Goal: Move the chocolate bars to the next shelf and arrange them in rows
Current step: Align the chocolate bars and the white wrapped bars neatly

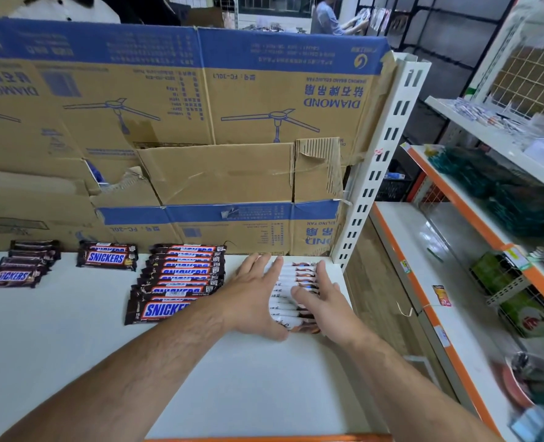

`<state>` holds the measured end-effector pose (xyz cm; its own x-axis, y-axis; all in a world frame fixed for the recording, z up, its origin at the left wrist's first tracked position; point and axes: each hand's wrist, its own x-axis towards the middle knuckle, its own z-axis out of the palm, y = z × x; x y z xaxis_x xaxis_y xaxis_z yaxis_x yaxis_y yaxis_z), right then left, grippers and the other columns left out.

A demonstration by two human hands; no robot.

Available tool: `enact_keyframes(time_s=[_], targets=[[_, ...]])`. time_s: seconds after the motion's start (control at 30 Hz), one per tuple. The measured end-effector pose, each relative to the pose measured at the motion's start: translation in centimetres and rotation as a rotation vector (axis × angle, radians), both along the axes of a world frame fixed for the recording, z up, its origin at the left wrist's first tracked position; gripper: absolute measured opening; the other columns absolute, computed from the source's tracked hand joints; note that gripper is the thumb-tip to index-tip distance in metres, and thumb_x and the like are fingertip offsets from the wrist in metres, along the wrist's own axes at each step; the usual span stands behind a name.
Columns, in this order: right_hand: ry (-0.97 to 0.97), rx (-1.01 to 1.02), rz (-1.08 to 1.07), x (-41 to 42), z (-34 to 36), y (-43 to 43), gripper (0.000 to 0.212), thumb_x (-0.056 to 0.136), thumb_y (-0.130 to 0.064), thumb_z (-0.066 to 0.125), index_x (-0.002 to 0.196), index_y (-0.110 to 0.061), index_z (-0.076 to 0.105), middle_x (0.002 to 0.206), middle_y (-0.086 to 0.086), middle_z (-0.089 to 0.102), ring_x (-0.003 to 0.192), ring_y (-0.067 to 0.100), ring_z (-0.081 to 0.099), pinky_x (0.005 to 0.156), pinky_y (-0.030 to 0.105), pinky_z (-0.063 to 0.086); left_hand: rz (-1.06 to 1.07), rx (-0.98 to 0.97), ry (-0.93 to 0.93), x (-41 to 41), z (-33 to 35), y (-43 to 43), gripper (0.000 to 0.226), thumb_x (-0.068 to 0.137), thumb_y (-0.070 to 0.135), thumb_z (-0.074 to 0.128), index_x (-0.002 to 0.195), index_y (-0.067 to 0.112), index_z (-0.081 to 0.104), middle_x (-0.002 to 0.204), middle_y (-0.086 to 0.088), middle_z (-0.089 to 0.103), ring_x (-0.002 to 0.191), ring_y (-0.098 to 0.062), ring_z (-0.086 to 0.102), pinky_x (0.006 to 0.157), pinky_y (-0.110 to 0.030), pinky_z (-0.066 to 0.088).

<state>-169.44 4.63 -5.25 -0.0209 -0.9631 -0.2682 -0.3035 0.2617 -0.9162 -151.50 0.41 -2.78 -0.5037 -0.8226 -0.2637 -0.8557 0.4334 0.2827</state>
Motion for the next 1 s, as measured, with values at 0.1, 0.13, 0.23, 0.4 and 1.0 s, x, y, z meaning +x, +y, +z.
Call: enact_keyframes(time_s=[0.1, 0.13, 0.23, 0.4, 1.0], targets=[[0.031, -0.006, -0.012, 0.1, 0.1, -0.1, 0.106, 0.071, -0.066, 0.058, 0.155, -0.037, 0.0, 0.144, -0.026, 0.029, 0.148, 0.012, -0.011, 0.122, 0.043, 0.002, -0.004, 0.003, 0.001, 0.0, 0.0, 0.0, 0.135, 0.057, 0.068, 0.07, 0.152, 0.03, -0.018, 0.159, 0.011, -0.022, 0.145, -0.011, -0.026, 0.121, -0.035, 0.003], [0.048, -0.009, -0.011, 0.1, 0.1, 0.0, 0.104, 0.074, -0.066, 0.055, 0.155, -0.036, -0.002, 0.148, -0.024, 0.027, 0.148, 0.012, -0.013, 0.122, 0.042, 0.0, -0.004, 0.0, 0.002, 0.0, 0.0, 0.0, 0.135, 0.057, 0.069, 0.069, 0.152, 0.029, -0.018, 0.159, 0.012, -0.022, 0.145, -0.011, -0.026, 0.122, -0.035, 0.005], [-0.04, -0.005, -0.075, -0.1, -0.1, 0.3, 0.097, 0.077, -0.078, 0.05, 0.152, -0.045, -0.002, 0.154, -0.026, 0.024, 0.15, 0.011, -0.004, 0.123, 0.043, 0.004, -0.007, 0.002, 0.014, 0.1, -0.1, 0.0, 0.134, 0.057, 0.068, 0.069, 0.152, 0.028, -0.017, 0.159, 0.013, -0.021, 0.145, -0.011, -0.025, 0.122, -0.036, 0.007], [0.069, -0.004, -0.057, 0.5, -0.2, 0.4, 0.071, 0.096, -0.065, 0.028, 0.154, -0.039, -0.002, 0.155, -0.031, 0.011, 0.15, 0.015, -0.01, 0.12, 0.038, -0.002, -0.01, 0.013, 0.019, 0.1, -0.1, 0.0, 0.134, 0.058, 0.066, 0.069, 0.152, 0.028, -0.019, 0.159, 0.013, -0.022, 0.145, -0.011, -0.026, 0.122, -0.036, 0.006], [0.578, -0.166, 0.284, -0.9, 0.7, -0.4, 0.137, 0.054, -0.064, 0.078, 0.156, -0.023, -0.003, 0.161, -0.012, 0.0, 0.147, 0.014, 0.011, 0.121, 0.036, 0.017, -0.047, -0.055, 0.043, -0.3, 0.8, -1.2, 0.133, 0.059, 0.074, 0.07, 0.154, 0.021, -0.007, 0.154, 0.012, 0.005, 0.144, -0.012, -0.003, 0.119, -0.031, 0.017]])
